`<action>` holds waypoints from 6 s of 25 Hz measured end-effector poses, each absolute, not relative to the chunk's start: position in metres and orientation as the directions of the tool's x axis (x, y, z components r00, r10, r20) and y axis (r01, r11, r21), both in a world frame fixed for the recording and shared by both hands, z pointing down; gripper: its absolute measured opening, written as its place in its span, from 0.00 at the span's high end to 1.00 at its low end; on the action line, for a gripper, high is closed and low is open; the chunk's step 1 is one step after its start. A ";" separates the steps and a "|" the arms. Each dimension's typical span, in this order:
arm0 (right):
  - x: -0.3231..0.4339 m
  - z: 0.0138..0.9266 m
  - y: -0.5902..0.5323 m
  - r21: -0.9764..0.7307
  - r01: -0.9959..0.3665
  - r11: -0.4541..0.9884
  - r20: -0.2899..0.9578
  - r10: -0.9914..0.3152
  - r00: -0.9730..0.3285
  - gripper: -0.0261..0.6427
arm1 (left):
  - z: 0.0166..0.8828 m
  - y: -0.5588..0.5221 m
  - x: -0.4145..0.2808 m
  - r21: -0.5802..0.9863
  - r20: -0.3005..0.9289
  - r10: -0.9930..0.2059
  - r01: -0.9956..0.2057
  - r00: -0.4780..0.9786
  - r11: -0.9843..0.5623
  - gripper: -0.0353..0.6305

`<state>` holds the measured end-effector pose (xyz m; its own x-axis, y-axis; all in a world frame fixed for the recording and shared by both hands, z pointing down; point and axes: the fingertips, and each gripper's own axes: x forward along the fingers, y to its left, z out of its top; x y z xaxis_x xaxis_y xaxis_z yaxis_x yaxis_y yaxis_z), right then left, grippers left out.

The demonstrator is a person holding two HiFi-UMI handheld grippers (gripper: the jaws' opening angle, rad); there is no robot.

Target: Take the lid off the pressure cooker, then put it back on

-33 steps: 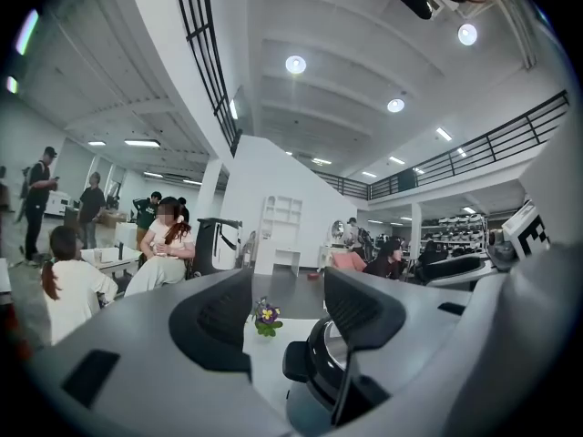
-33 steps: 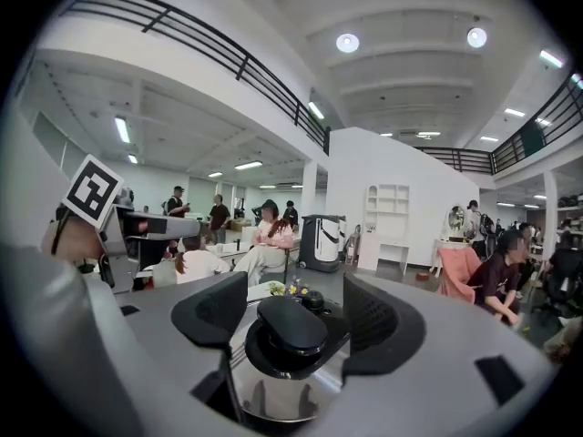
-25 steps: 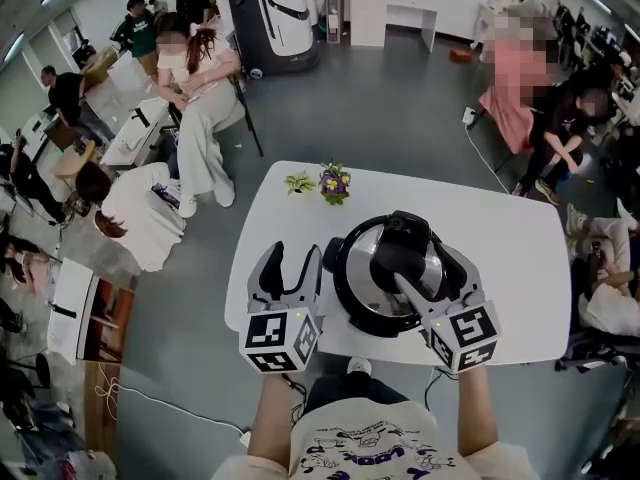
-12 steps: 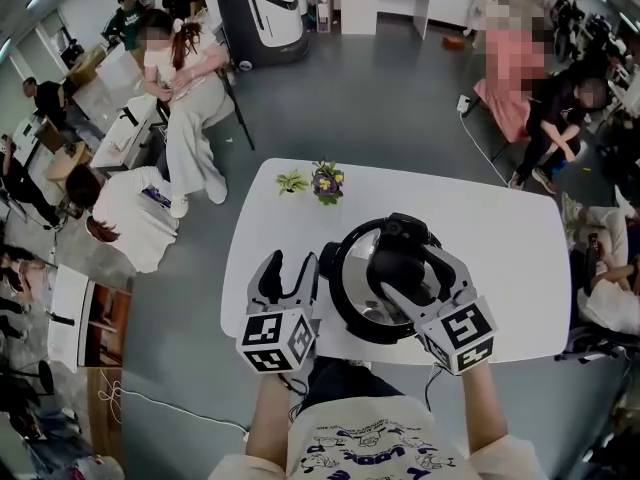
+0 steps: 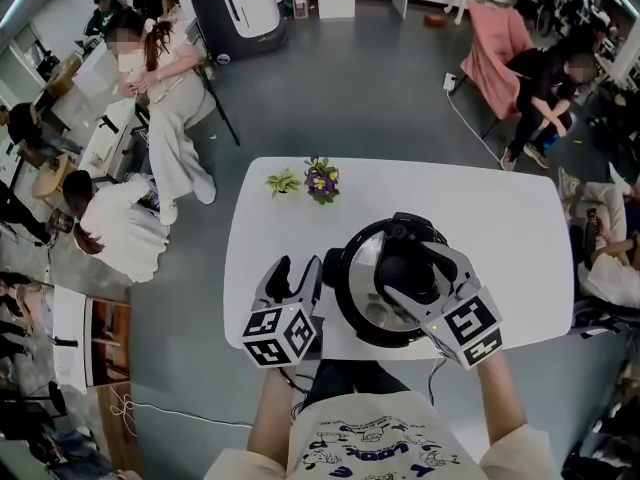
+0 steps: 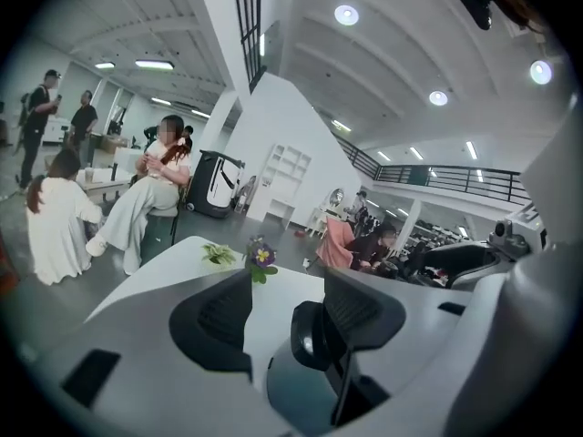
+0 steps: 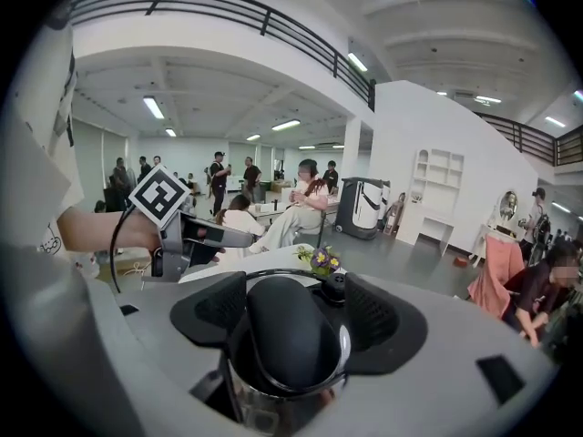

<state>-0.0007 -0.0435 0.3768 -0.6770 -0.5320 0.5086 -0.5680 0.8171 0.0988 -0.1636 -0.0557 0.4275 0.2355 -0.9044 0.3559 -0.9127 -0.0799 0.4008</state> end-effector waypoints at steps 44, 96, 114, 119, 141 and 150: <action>-0.008 0.431 -0.038 -0.053 -0.272 0.961 0.893 -0.077 -0.443 0.50 | 0.491 -0.086 -0.126 0.738 0.381 -0.755 -0.668 0.533 -0.100 0.78; 0.002 0.442 -0.056 -0.028 -0.717 0.697 0.892 -0.306 -0.332 0.48 | 0.499 -0.082 -0.130 0.704 0.392 -0.790 -0.707 0.471 -0.072 0.78; 0.004 0.441 -0.056 -0.038 -0.775 0.631 0.889 -0.333 -0.314 0.47 | 0.498 -0.079 -0.131 0.688 0.400 -0.784 -0.721 0.475 -0.086 0.78; 0.003 0.443 -0.054 -0.064 -0.755 0.653 0.904 -0.282 -0.321 0.48 | 0.498 -0.078 -0.131 0.687 0.401 -0.783 -0.722 0.476 -0.086 0.78; 0.001 0.439 -0.055 -0.059 -0.726 0.685 0.892 -0.290 -0.346 0.50 | 0.495 -0.079 -0.131 0.681 0.417 -0.786 -0.730 0.456 -0.062 0.78; 0.002 0.437 -0.057 -0.047 -0.723 0.690 0.895 -0.292 -0.337 0.50 | 0.495 -0.081 -0.131 0.682 0.421 -0.783 -0.729 0.458 -0.060 0.78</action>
<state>0.0017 -0.0566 0.4373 -0.3371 -0.2924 0.8949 -0.7226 0.6897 -0.0468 -0.1311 -0.0813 0.4946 0.4582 -0.7828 0.4211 -0.7289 -0.0598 0.6821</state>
